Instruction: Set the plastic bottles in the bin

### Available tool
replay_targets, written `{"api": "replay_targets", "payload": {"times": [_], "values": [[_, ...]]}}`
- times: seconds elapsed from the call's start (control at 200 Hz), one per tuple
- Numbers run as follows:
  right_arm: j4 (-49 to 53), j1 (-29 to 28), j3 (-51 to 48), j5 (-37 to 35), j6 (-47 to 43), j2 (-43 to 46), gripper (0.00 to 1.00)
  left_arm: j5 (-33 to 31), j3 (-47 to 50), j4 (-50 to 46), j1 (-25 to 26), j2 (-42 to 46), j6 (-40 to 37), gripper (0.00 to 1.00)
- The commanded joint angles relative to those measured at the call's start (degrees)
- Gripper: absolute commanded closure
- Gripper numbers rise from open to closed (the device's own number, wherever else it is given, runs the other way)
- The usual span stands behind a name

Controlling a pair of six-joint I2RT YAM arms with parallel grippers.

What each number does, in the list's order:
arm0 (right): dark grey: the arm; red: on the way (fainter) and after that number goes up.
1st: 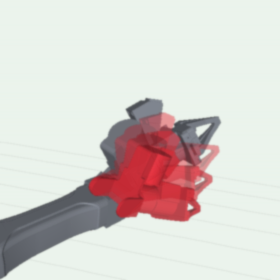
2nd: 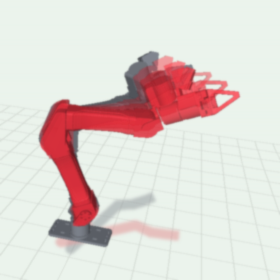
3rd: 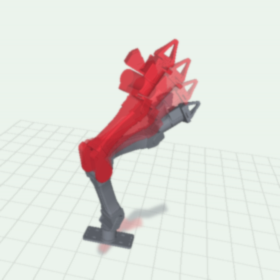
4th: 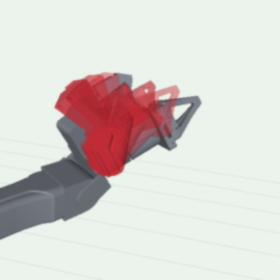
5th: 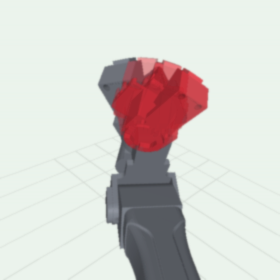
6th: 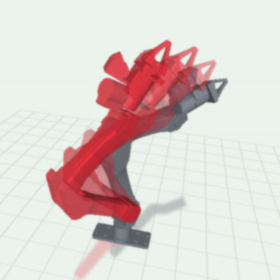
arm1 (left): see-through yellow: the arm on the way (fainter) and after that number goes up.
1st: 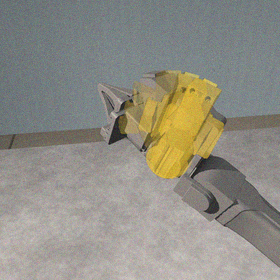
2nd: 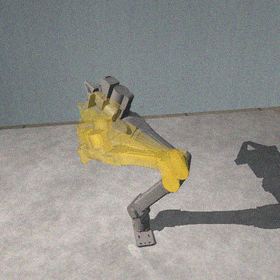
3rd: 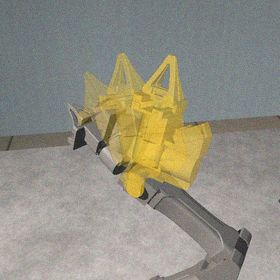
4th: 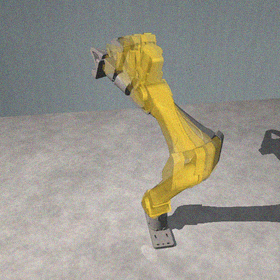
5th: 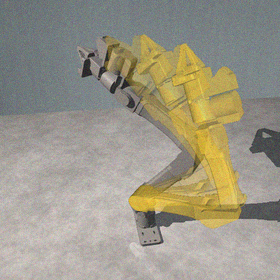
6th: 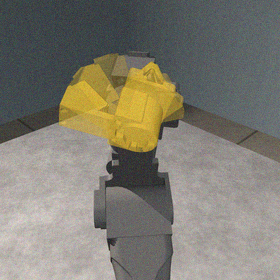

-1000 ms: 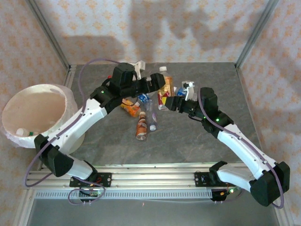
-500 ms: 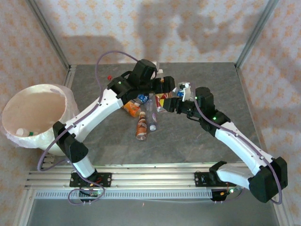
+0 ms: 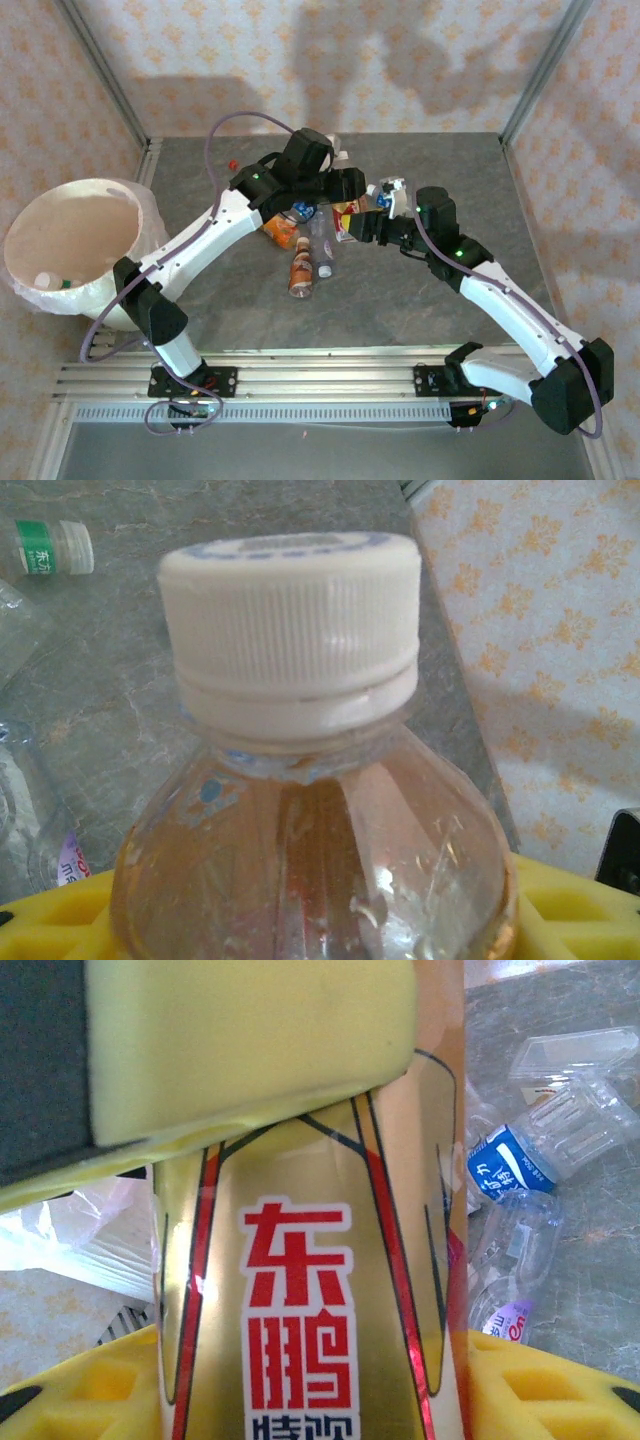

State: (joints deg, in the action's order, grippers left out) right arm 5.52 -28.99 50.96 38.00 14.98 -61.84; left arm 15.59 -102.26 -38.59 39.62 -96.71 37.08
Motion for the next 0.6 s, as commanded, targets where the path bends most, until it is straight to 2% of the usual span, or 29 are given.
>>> {"api": "replay_targets", "payload": {"times": [0.0, 0.14, 0.255, 0.285, 0.44, 0.505, 0.595], "values": [[-0.3, -0.5, 1.2, 1.5, -0.3, 0.8, 0.38, -0.4, 0.7, -0.7, 0.3, 1.0, -0.7, 0.38], [0.5, -0.5, 1.1, 1.2, -1.5, 2.1, 0.26, -0.7, 2.3, 1.1, -0.7, 1.8, 2.2, 0.41], [0.3, -0.5, 0.8, -1.7, -2.3, 3.8, 0.08, -1.3, 3.0, 2.3, -1.7, 2.6, 4.0, 0.43], [0.1, -0.5, 0.8, -2.3, -2.7, 4.3, 0.00, -1.8, 3.3, 2.5, -1.9, 3.0, 4.0, 0.43], [-0.5, -0.5, 1.7, -3.2, -4.1, 6.6, 0.01, -3.8, 5.0, 1.5, -4.2, 6.8, 4.1, 0.44], [-0.4, -0.5, 1.9, -3.7, -4.3, 7.4, 0.01, -8.2, 4.4, -2.2, -5.3, 9.6, 2.5, 0.45], [-0.4, -0.5, 1.5, -5.7, -4.7, 8.5, 0.01, -18.0, 3.2, -7.5, -6.3, 15.2, -2.0, 0.45]]}}
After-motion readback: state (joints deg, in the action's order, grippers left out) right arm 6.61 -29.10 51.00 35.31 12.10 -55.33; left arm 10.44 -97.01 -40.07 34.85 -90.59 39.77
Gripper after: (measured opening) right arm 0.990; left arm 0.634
